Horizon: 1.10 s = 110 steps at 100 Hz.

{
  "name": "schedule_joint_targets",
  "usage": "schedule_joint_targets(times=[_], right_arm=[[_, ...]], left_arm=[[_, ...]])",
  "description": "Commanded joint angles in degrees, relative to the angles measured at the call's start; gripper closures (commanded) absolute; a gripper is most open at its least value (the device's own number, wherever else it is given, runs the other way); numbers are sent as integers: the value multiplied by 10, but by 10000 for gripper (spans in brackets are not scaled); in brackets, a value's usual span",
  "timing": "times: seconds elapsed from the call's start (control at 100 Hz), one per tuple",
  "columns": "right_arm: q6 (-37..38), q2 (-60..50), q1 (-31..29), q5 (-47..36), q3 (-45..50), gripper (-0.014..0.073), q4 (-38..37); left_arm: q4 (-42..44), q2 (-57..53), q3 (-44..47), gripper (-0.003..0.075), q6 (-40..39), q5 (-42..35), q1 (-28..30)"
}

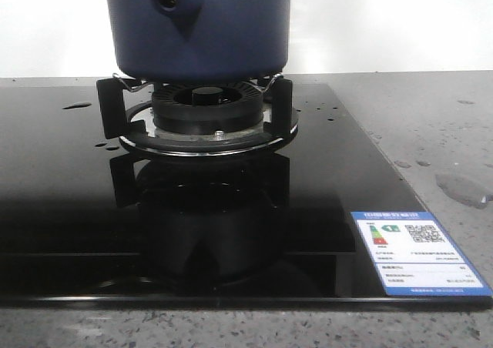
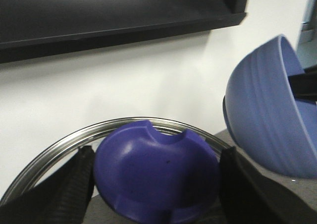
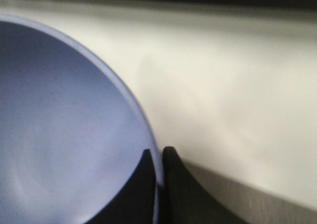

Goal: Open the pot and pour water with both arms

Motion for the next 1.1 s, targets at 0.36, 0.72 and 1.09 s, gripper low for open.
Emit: schedule_joint_targets(times=[0.36, 0.72, 1.09], right_arm=[[279, 7, -239, 437, -54, 637, -263], [300, 35, -240, 400, 23, 637, -323], [300, 64, -240, 369, 53, 638, -327]], left_arm=[[-76, -2, -22, 363, -1, 7, -75], [-99, 33, -22, 363, -1, 5, -122], [-102, 33, -22, 363, 0, 5, -122]])
